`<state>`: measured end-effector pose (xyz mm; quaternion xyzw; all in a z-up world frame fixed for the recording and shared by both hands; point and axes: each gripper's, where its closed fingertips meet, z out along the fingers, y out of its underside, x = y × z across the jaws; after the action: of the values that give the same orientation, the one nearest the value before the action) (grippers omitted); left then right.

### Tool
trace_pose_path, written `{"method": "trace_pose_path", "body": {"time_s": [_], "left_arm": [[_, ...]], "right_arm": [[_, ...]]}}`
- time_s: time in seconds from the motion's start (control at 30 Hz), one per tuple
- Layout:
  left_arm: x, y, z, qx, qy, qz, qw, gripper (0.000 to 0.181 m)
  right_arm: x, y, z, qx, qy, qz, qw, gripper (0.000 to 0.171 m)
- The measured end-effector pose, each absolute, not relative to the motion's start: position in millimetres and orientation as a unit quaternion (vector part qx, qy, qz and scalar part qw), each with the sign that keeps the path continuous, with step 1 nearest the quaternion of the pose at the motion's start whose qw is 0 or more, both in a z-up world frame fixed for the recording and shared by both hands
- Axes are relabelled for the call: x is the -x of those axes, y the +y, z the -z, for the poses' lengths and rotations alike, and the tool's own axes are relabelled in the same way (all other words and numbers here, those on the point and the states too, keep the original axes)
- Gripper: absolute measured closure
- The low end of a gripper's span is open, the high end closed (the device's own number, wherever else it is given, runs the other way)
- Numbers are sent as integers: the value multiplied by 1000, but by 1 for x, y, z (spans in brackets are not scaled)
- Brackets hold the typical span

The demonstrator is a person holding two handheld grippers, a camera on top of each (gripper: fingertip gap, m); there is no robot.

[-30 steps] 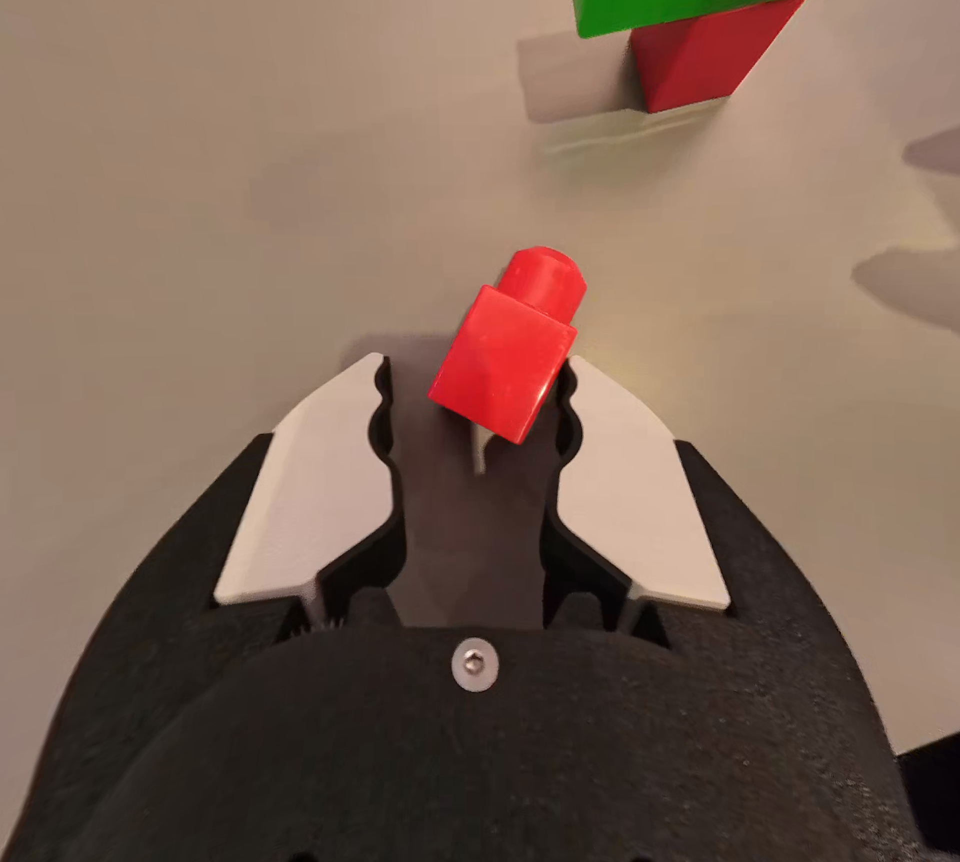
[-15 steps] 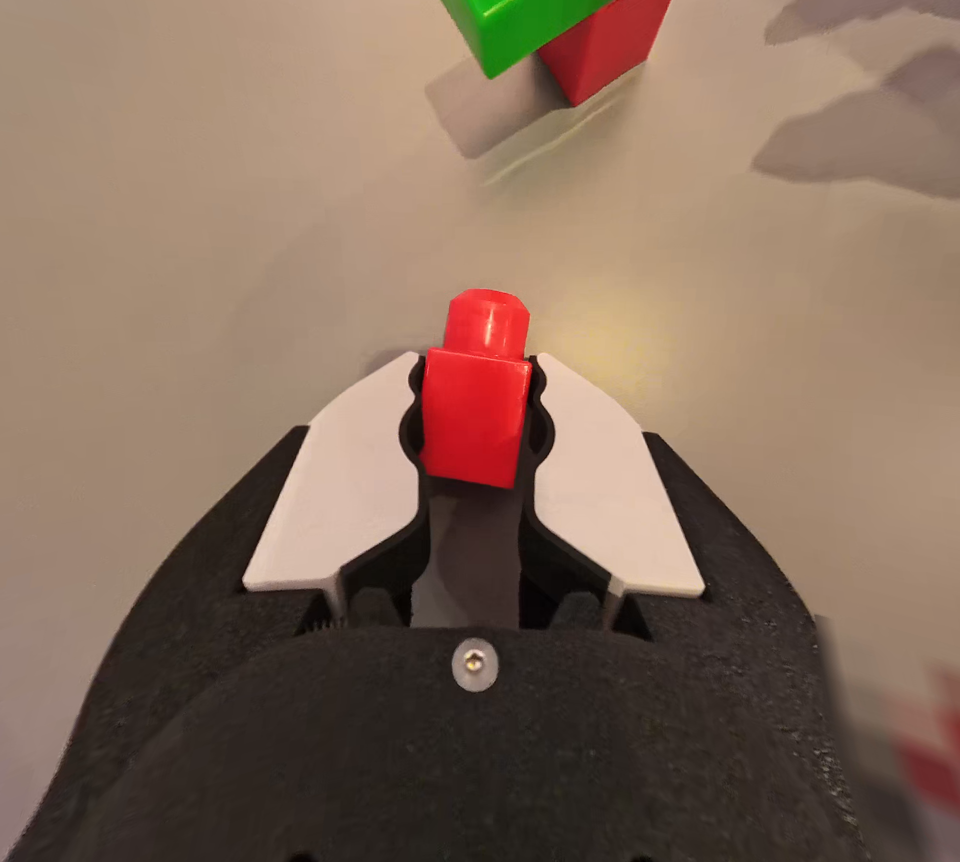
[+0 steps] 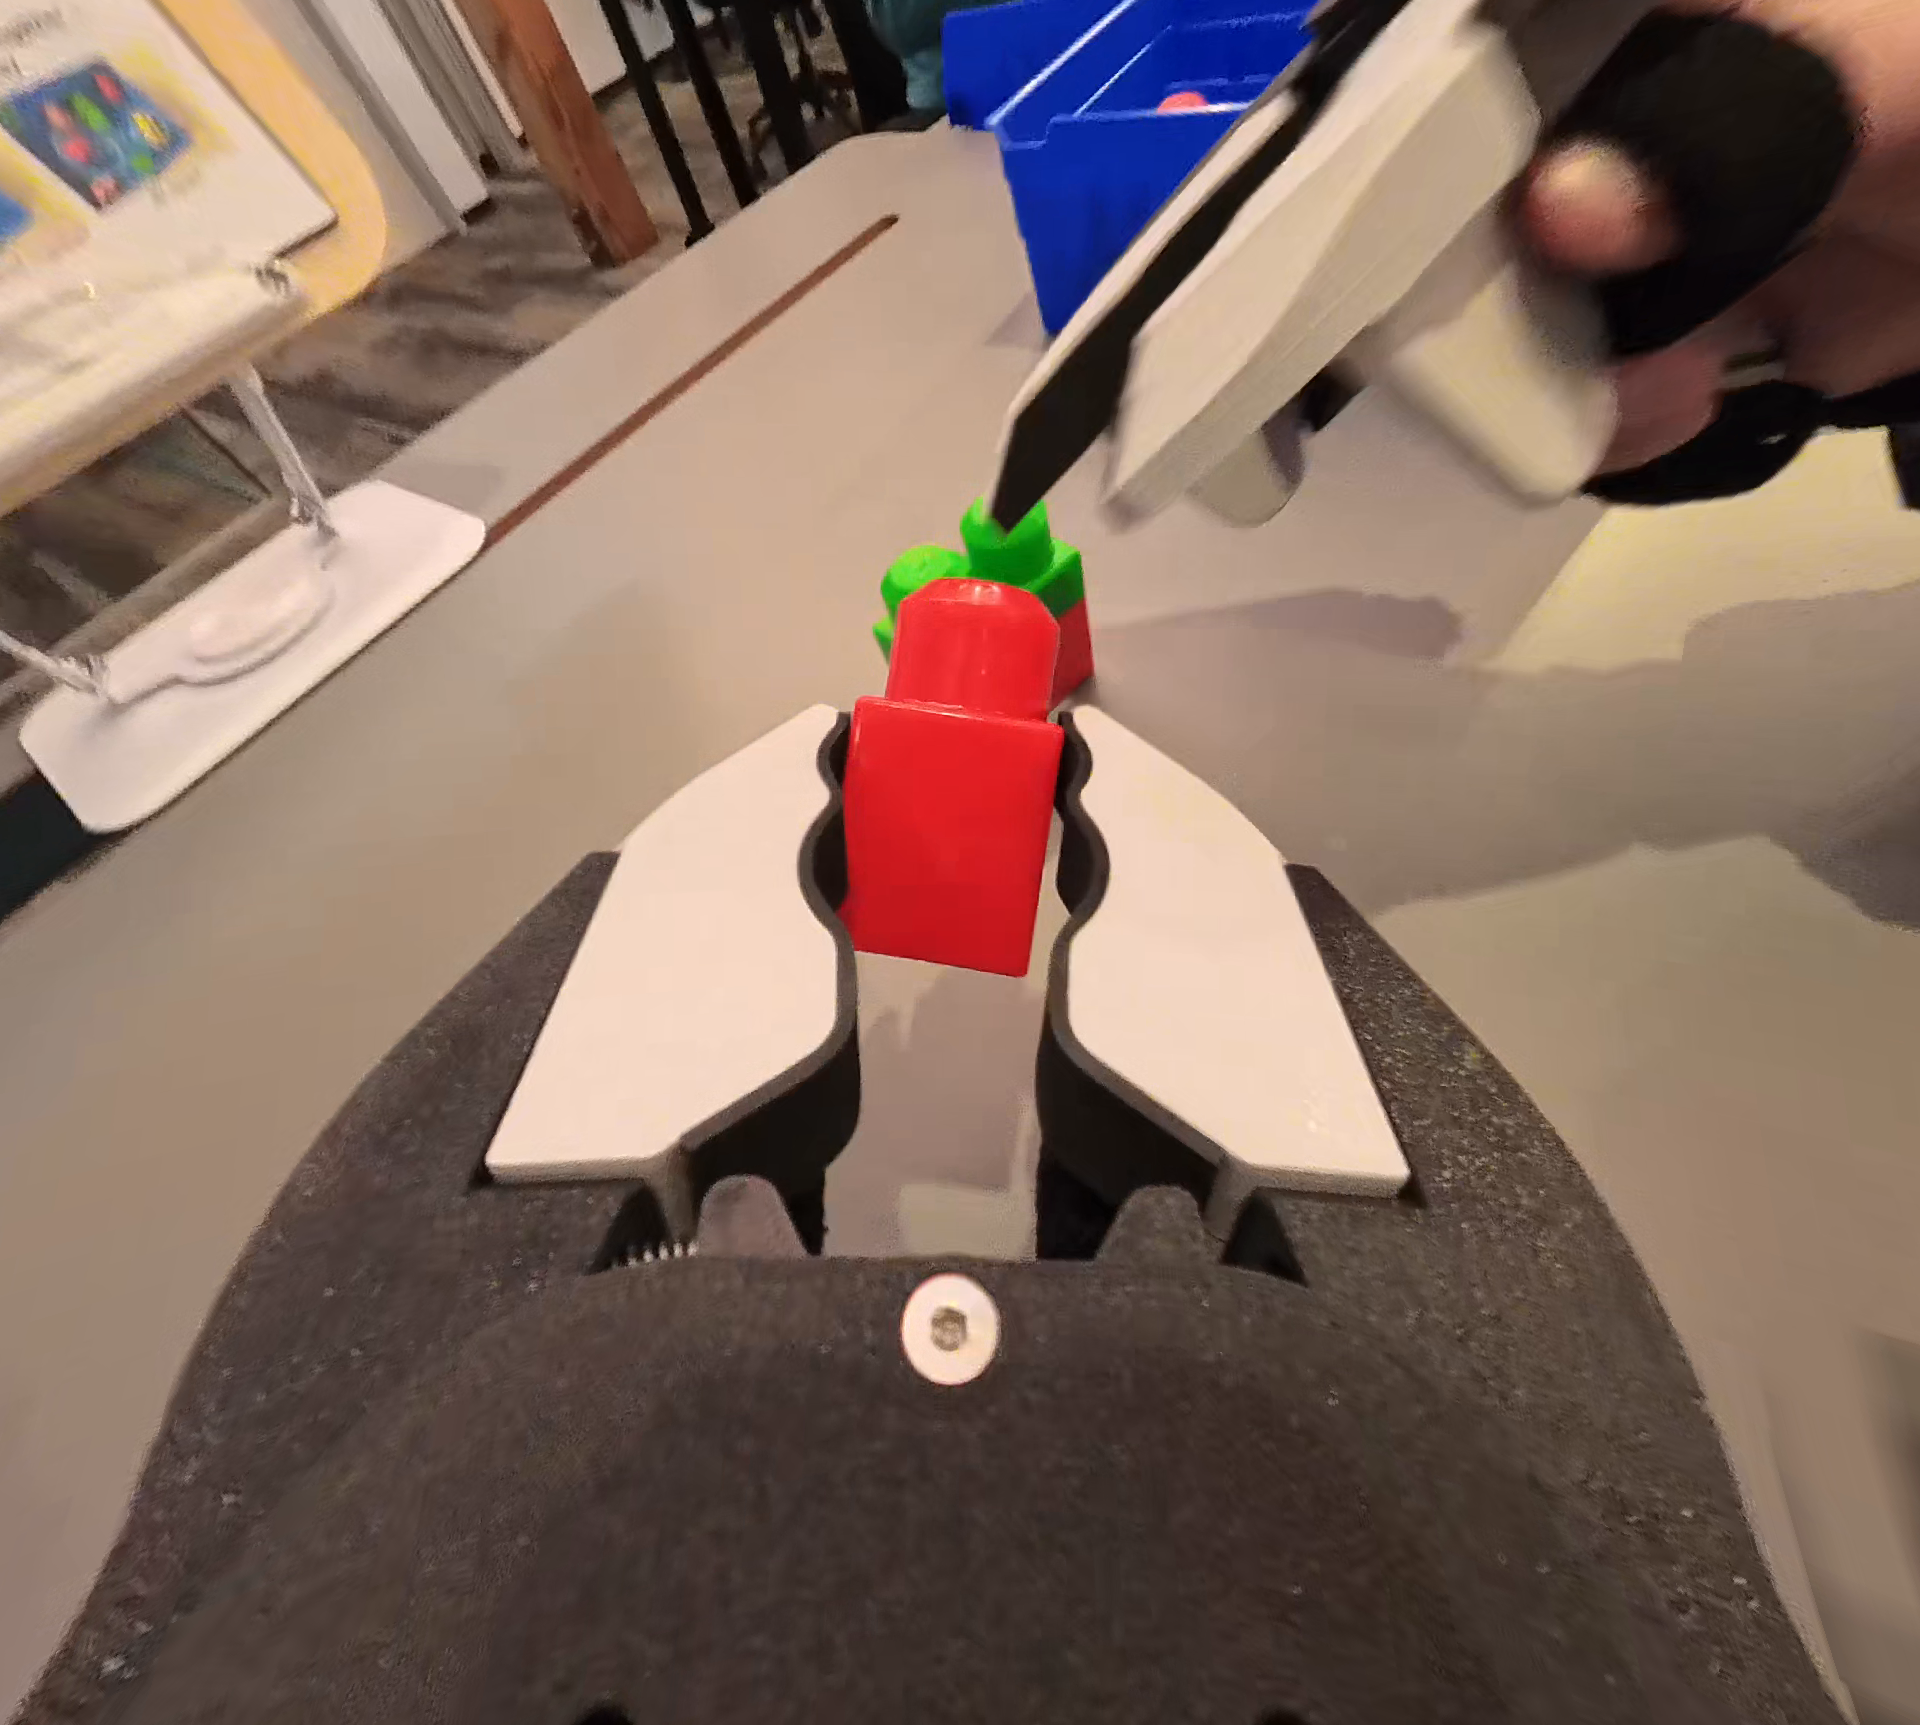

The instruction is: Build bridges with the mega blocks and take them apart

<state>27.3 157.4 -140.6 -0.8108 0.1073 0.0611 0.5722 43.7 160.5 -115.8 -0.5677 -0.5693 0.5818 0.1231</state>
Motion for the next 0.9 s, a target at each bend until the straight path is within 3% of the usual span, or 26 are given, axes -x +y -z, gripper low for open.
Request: {"method": "trace_pose_path", "body": {"time_s": [0.1, 0.2, 0.43, 0.57, 0.67, 0.73, 0.9], "left_arm": [[-37, 159, 133, 799, 123, -50, 587, 144], [-40, 158, 131, 794, 127, -50, 592, 144], [-31, 149, 136, 805, 129, -84, 573, 133], [-31, 150, 133, 800, 129, -82, 580, 145], [-32, 150, 134, 801, 137, -82, 577, 145], [-29, 148, 135, 803, 135, -85, 574, 145], [-16, 137, 153, 829, 93, -3, 551, 145]], "right_arm": [[-33, 150, 127, 582, -580, -560, 109, 122], [-29, 138, 127, 576, -584, -565, 89, 136], [-28, 140, 113, 576, -582, -564, 109, 137], [-27, 139, 114, 579, -584, -558, 108, 137], [-28, 139, 115, 578, -586, -557, 110, 137], [-32, 143, 111, 569, -590, -561, 117, 123], [-57, 213, 122, 525, -659, -471, 263, 120]]}}
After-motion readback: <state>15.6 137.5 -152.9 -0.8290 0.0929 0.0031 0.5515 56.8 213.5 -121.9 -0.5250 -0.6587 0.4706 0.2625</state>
